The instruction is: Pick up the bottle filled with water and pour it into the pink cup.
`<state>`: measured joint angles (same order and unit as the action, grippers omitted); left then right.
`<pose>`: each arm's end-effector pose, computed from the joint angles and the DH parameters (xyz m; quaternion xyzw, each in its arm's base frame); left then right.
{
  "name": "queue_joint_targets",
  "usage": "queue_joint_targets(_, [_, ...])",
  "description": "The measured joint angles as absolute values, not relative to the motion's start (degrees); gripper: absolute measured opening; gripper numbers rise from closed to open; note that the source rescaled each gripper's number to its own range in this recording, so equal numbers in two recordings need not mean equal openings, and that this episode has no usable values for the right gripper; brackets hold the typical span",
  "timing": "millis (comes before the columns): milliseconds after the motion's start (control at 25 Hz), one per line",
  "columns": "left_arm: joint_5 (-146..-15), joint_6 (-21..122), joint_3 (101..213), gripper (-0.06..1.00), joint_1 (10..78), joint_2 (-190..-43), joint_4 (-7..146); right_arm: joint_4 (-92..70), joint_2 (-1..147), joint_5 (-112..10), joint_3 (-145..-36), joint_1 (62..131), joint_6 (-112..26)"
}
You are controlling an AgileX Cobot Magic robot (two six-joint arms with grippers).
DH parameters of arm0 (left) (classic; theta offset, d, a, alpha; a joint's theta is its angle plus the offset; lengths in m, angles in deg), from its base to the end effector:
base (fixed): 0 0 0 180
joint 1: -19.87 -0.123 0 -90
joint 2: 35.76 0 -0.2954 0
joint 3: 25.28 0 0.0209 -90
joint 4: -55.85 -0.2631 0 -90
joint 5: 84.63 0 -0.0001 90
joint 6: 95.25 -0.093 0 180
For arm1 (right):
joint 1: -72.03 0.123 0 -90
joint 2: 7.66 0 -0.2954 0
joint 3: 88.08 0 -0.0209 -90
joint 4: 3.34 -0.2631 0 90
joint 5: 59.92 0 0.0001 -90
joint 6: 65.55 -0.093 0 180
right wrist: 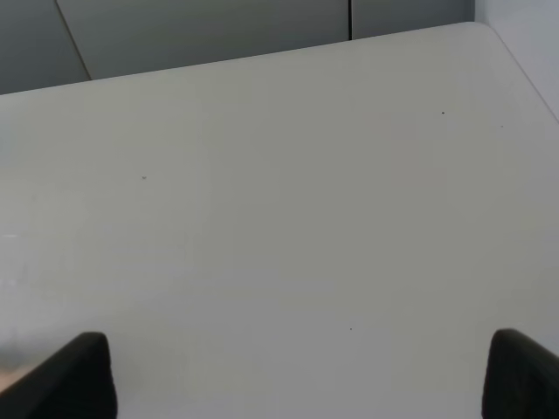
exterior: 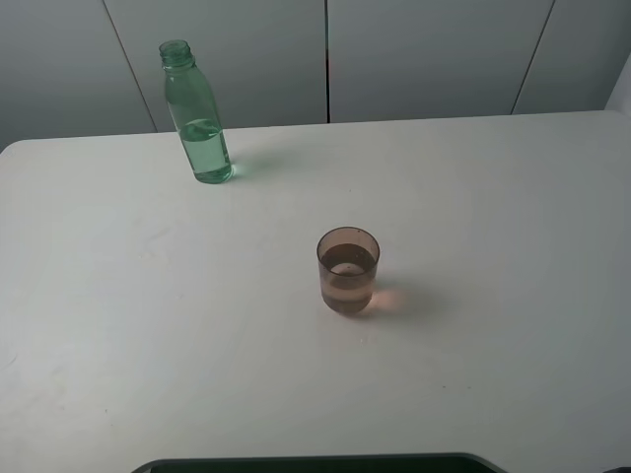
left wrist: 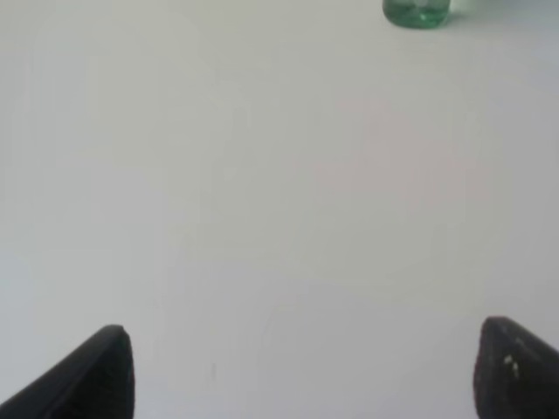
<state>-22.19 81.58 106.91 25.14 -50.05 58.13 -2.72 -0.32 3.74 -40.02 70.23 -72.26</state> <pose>0.0126 -0.0045 0.2847 0.0652 0.8826 -0.0284 0.4648 -0.0071 -0.0007 0.2821 0.0643 0.8595 0.0163 0.5068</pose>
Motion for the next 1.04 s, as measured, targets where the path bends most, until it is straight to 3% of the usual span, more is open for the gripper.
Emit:
queue_joint_targets(240, [-22.21, 81.58, 106.91, 0.98, 25.14, -43.49, 58.35, -2.72, -0.32, 3.74, -40.02, 70.23, -72.26])
queue_joint_targets(1040, [-22.21, 81.58, 106.91, 0.99, 25.14, -43.25, 58.57, -2.72, -0.32, 3.74, -40.02, 70.23, -72.26])
